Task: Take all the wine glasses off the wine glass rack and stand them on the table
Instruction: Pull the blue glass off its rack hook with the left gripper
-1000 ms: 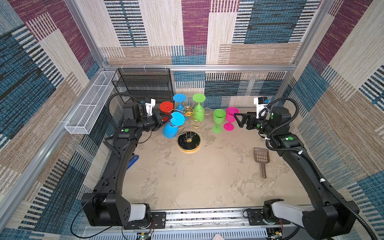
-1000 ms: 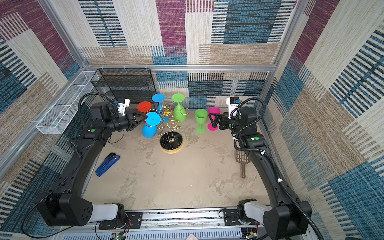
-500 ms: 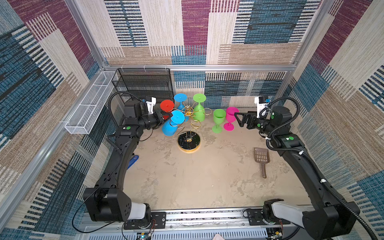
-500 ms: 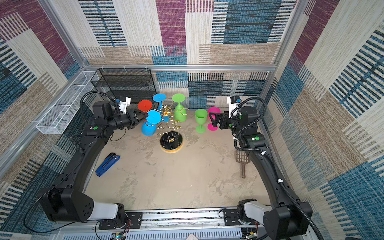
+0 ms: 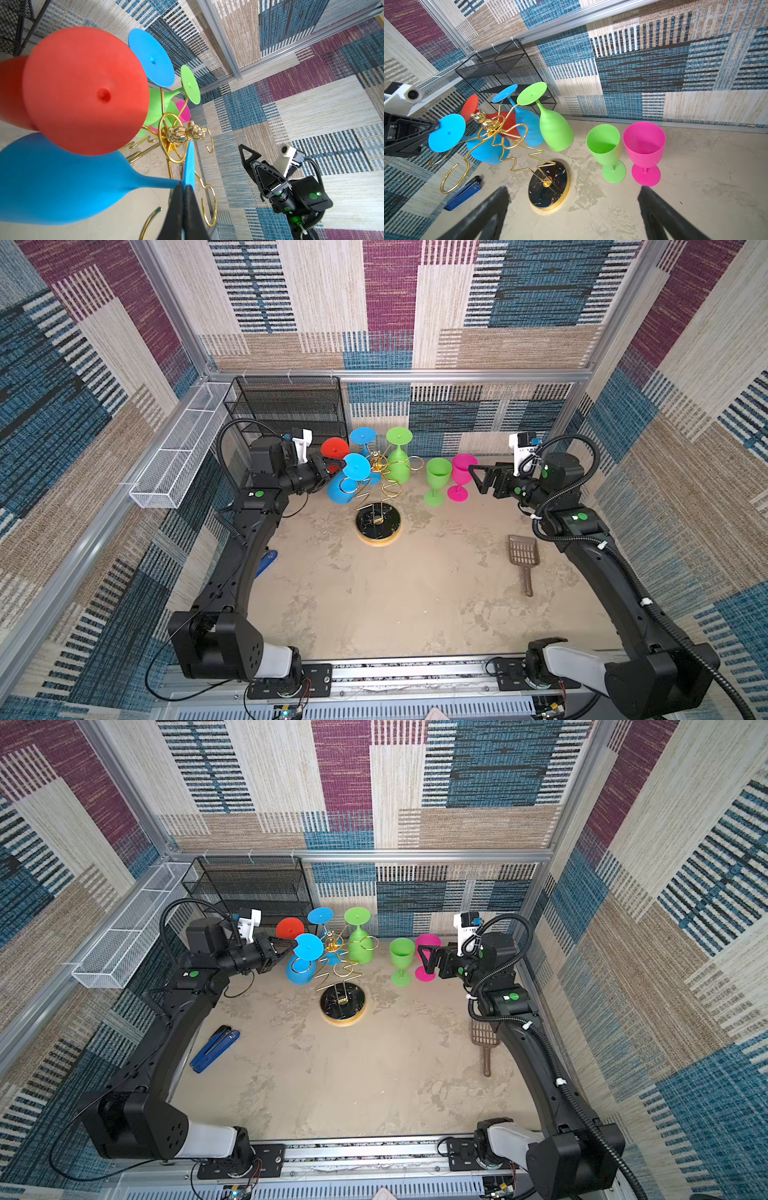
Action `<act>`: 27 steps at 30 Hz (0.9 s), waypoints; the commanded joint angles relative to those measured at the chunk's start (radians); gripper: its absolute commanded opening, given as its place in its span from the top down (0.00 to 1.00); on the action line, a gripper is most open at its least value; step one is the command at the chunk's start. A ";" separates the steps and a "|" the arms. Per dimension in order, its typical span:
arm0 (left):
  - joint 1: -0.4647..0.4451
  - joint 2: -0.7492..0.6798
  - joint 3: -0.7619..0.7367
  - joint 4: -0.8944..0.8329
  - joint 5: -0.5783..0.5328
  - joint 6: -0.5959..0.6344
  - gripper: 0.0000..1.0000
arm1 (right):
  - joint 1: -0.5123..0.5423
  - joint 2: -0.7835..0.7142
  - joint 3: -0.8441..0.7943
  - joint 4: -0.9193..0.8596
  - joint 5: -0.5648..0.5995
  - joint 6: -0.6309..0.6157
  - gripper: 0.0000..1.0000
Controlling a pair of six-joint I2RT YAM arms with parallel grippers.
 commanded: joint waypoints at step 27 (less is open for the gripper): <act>0.069 -0.120 -0.071 -0.040 -0.063 0.039 1.00 | 0.001 -0.003 0.005 0.007 0.002 -0.016 0.01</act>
